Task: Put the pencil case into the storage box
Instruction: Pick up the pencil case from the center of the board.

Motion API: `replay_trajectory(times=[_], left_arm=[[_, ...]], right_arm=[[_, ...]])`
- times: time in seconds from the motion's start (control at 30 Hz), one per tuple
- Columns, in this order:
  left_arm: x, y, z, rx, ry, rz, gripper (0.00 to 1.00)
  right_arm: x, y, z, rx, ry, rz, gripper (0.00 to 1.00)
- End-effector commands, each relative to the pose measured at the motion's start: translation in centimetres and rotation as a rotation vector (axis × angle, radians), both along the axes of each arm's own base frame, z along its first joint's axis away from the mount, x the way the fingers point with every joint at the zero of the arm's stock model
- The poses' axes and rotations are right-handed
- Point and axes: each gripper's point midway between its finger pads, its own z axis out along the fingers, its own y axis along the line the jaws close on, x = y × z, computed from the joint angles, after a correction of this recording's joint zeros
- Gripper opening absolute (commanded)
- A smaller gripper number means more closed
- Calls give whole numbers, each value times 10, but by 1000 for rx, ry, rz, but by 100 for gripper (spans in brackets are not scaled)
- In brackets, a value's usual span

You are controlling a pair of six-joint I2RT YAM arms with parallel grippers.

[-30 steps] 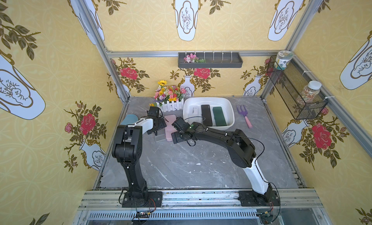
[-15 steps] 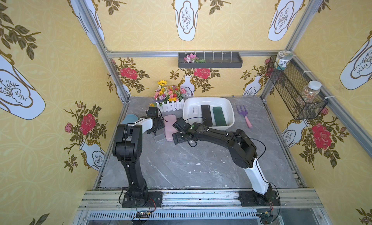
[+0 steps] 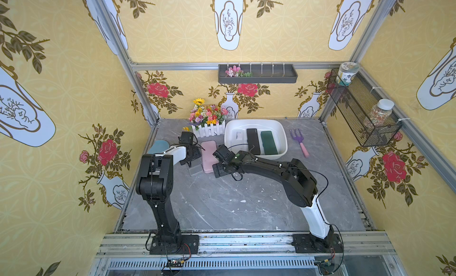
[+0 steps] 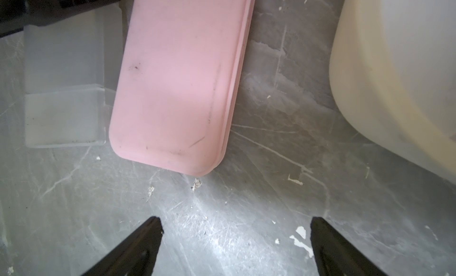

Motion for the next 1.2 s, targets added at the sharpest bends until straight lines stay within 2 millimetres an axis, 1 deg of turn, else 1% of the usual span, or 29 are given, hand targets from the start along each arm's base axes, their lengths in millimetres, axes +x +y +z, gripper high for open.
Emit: replay_trajectory(times=[0.0,0.1,0.23,0.33,0.47,0.57,0.7,0.8,0.9,0.97,1.03,1.17], left_arm=[[-3,-1,4,-10,-5,0,78],[-4,-1,12,-14,-19,4,77],[-7,-2,24,-24,-42,8,77],[-8,-3,35,-36,-67,7,76],[-10,-11,47,-65,-89,-20,74],[-11,-17,54,-73,-104,-43,73],[-15,-26,59,-77,-106,-66,73],[-18,-34,66,-92,-115,-88,73],[-20,-47,75,-112,-130,-120,73],[-22,-56,81,-119,-138,-142,73],[-25,-63,88,-125,-146,-157,73],[-32,-83,101,-162,-165,-194,73]], right_arm=[[4,0,12,17,-36,-10,97],[2,-1,14,21,-36,-2,97],[1,-7,20,27,-36,17,97],[3,-15,30,93,-21,23,97],[3,-25,42,209,8,55,97],[-2,-26,48,279,39,113,97],[-12,-21,51,303,65,189,97],[-18,-13,53,342,87,238,97],[-22,-6,56,379,98,273,97],[-20,-7,55,397,95,262,97],[-17,-9,55,451,96,245,97],[-4,-10,60,624,94,198,97]])
